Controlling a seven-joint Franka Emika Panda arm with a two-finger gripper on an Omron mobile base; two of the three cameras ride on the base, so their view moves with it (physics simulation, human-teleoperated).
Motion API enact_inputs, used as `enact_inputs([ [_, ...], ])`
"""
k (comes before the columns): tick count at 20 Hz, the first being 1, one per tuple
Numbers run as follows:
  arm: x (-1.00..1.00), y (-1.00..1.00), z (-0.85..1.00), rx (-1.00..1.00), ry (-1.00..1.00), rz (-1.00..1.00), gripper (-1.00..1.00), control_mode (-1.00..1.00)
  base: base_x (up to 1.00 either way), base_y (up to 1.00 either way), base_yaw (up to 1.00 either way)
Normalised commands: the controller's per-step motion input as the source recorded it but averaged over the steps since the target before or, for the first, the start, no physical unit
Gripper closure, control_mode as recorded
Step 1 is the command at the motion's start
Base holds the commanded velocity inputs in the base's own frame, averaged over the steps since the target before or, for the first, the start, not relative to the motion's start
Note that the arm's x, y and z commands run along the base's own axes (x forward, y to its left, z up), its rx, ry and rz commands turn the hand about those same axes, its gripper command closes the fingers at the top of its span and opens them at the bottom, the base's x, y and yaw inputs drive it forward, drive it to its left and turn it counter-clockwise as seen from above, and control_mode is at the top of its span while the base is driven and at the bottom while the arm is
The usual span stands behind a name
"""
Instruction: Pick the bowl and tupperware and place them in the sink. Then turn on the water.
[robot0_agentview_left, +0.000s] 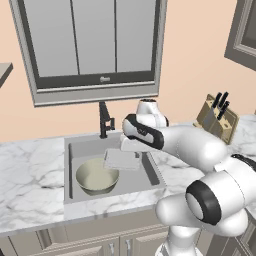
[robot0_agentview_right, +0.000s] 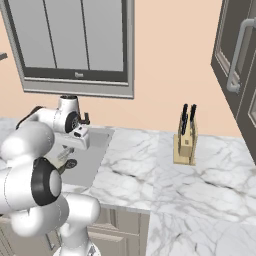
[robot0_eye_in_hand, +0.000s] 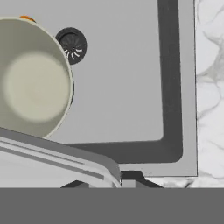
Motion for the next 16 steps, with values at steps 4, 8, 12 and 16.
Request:
enact_inputs([
  [4, 0.00, 0.21, -0.17, 0.00, 0.00, 0.02, 1.00, -1.00, 0.00, 0.00, 0.00],
  [8, 0.12, 0.17, -0.23, 0.00, 0.00, 0.01, 1.00, -1.00, 0.00, 0.00, 0.00],
  [12, 0.10, 0.22, -0.25, 0.00, 0.00, 0.01, 1.00, -1.00, 0.00, 0.00, 0.00],
  [16, 0.09, 0.24, -0.24, 0.00, 0.00, 0.01, 1.00, -1.00, 0.00, 0.00, 0.00],
])
